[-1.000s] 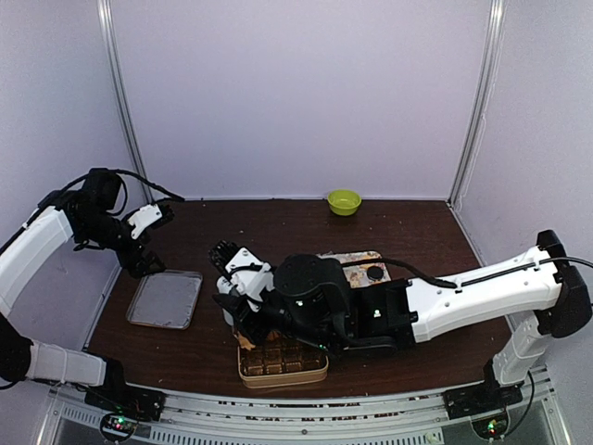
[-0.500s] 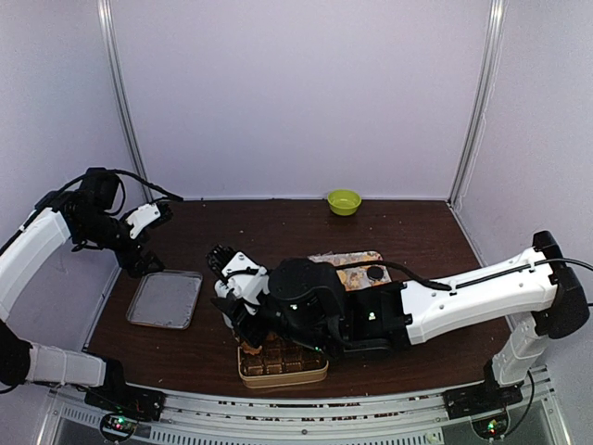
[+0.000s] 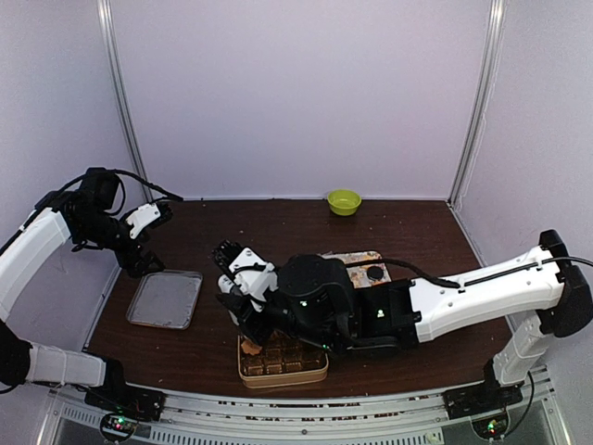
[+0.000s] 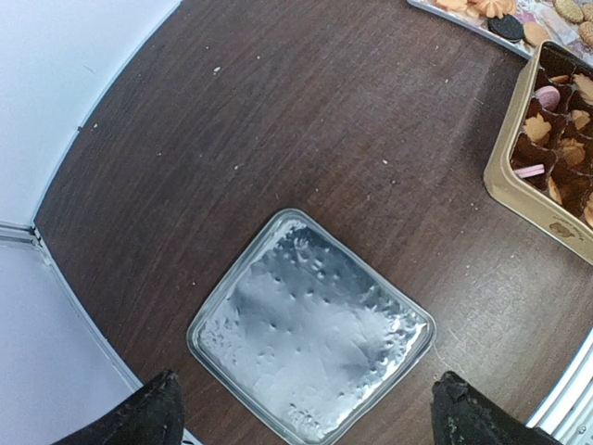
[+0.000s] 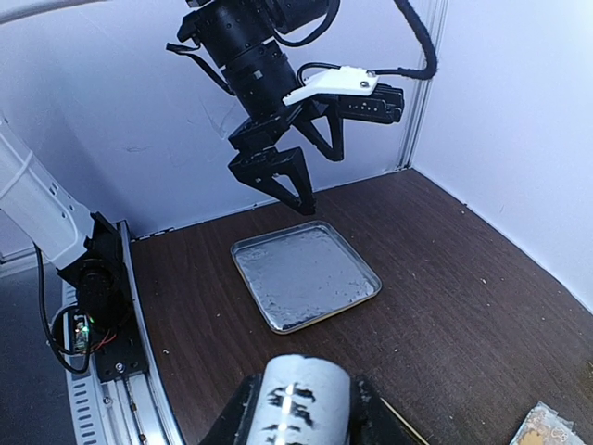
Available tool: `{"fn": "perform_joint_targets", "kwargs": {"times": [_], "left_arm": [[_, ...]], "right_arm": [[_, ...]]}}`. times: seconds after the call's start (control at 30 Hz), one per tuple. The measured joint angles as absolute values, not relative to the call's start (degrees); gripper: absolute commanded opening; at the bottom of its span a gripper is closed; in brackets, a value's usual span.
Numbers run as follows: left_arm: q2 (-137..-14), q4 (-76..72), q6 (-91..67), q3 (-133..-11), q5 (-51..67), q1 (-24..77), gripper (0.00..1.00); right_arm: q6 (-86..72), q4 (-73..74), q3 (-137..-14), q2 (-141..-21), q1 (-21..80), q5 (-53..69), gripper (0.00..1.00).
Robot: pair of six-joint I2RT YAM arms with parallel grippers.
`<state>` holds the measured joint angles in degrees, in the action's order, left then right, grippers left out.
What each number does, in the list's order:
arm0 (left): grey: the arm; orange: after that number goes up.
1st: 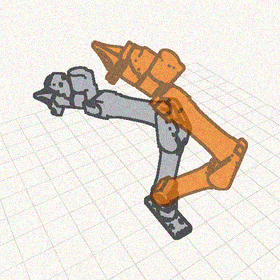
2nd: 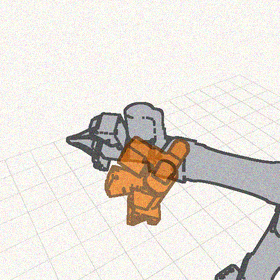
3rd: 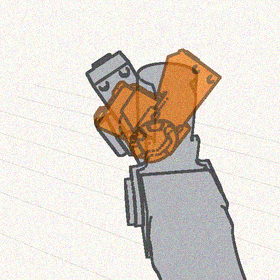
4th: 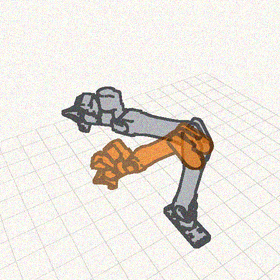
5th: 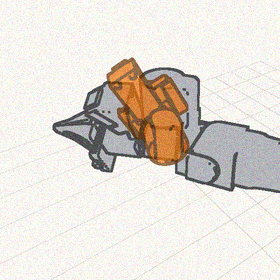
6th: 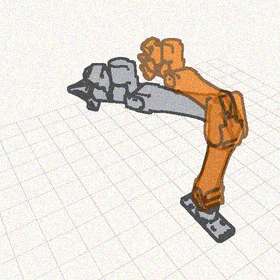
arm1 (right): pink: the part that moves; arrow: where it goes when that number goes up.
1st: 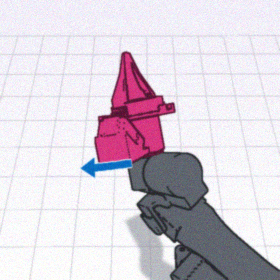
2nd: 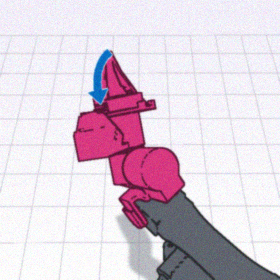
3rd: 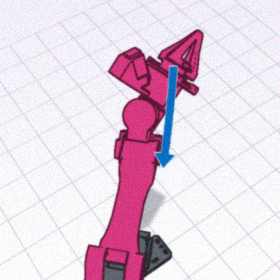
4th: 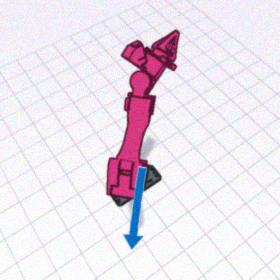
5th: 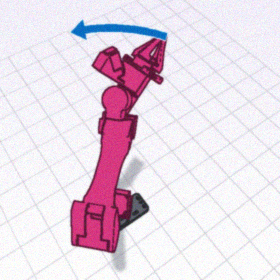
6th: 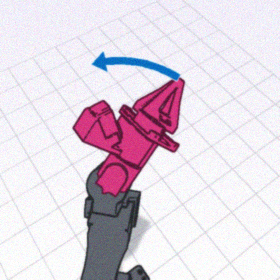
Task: Pack the cookies
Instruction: Place the fake cookies in the empty pocket of the box, then press the fake cookies into the empty pocket of the box.
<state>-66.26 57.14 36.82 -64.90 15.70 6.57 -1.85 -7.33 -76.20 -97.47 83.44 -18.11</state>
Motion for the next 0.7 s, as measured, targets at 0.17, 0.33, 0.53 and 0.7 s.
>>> {"fn": "perform_joint_targets", "kwargs": {"times": [0.17, 0.33, 0.53, 0.7], "left_arm": [[-66.3, 57.1, 36.8, -64.9, 15.7, 6.6, 0.95], [-66.3, 57.1, 36.8, -64.9, 15.7, 6.6, 0.95], [-66.3, 57.1, 36.8, -64.9, 15.7, 6.6, 0.95], [-66.3, 57.1, 36.8, -64.9, 15.7, 6.6, 0.95]], "right_arm": [[-1.9, -7.4, -75.2, -96.5, 83.2, -17.7, 0.24], [-2.7, -8.4, -73.4, -96.2, 82.8, -16.9, 0.23], [-3.8, -9.8, -71.7, -95.9, 81.7, -14.7, 0.17], [-4.5, -10.1, -70.2, -95.2, 81.6, -13.0, 0.17]]}}
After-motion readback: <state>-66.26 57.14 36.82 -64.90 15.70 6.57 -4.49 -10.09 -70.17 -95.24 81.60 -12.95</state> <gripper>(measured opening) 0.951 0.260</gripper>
